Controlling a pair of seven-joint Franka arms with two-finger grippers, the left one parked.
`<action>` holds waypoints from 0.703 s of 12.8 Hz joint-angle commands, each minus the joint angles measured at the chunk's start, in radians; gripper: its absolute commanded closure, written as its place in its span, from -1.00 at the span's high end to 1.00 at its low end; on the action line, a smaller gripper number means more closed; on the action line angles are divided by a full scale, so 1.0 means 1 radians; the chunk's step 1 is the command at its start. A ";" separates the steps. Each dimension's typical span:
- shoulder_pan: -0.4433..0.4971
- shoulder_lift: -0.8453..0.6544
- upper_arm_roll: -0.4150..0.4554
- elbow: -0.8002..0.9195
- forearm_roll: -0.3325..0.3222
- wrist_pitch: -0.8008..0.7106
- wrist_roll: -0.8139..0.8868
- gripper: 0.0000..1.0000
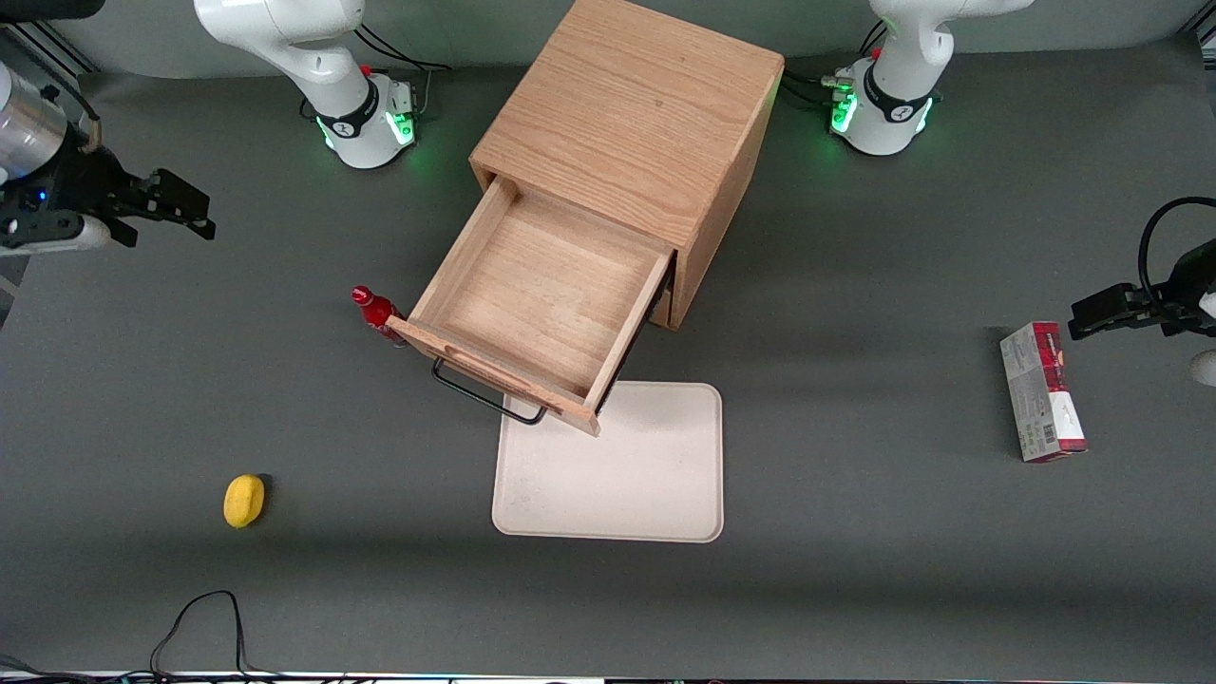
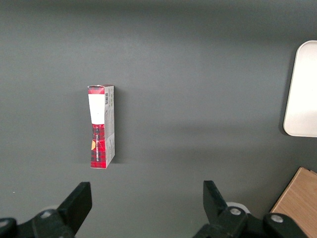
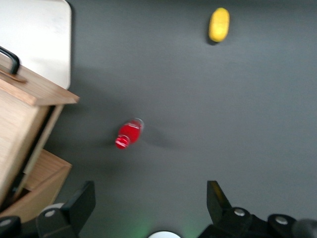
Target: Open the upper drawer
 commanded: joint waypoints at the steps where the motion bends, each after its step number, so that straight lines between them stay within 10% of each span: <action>1: 0.007 -0.002 0.008 -0.020 -0.004 0.024 0.039 1.00; 9: 0.010 0.038 0.008 0.014 0.025 0.024 0.132 1.00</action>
